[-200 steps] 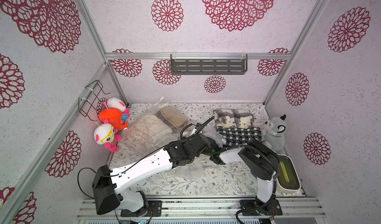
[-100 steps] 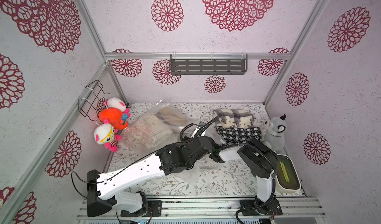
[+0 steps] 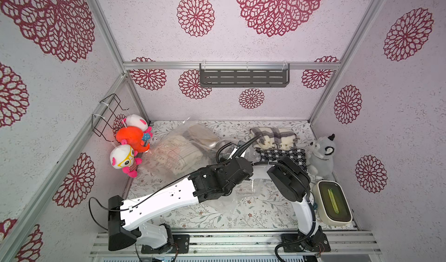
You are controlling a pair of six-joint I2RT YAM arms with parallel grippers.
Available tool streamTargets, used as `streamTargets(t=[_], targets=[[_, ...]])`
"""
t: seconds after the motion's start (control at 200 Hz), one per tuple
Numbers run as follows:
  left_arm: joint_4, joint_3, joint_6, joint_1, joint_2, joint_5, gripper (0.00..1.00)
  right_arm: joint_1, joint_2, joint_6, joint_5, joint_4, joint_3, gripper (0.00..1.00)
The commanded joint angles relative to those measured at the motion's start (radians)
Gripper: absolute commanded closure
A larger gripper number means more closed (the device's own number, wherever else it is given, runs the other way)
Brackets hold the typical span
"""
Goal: Take the scarf out of the vacuum bag
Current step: Take out the scarf from the vacuum bag.
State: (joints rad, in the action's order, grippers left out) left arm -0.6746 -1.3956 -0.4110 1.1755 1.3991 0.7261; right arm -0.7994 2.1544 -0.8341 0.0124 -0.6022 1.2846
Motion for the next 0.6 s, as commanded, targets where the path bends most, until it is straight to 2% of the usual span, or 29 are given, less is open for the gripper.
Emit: streamTargets(t=[0.0,0.215,0.435,0.595], targets=[[0.069,-0.031,0.018,0.007,-0.005,-0.014,1.0,0.0,0.001,-0.043,-0.103,0.056,0.069,0.23],[0.116,0.036,0.016,-0.033,-0.046,-0.055,1.0,0.005,0.069,-0.069,-0.19,0.077,0.178,0.2],[0.149,0.044,0.035,-0.051,-0.058,-0.135,1.0,0.006,0.178,-0.109,-0.206,0.151,0.309,0.19],[0.169,0.037,0.053,-0.054,-0.069,-0.127,1.0,0.013,0.185,-0.107,-0.276,0.179,0.292,0.2]])
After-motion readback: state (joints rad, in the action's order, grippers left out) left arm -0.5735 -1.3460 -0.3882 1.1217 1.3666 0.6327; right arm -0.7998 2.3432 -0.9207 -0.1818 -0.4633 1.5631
